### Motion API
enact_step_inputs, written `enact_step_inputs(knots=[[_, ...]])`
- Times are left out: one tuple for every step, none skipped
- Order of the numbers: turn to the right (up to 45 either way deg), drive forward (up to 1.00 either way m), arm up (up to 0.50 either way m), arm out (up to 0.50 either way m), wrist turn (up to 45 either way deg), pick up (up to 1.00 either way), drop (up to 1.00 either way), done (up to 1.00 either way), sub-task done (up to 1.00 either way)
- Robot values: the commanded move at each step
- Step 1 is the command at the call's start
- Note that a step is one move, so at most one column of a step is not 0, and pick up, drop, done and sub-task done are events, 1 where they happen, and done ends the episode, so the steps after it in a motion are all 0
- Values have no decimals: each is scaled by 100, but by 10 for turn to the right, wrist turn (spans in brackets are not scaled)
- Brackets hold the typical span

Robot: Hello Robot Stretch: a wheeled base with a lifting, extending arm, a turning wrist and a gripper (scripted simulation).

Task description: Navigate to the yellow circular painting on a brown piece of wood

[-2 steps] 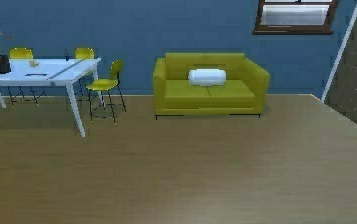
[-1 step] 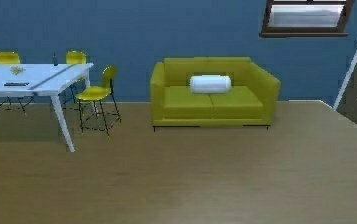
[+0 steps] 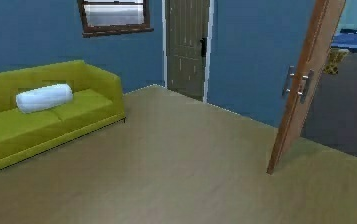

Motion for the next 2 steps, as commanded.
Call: enact_step_inputs(knots=[[420,0,0,0,0,0,0,0,0],[0,85,0,0,0,0,0,0,0]])
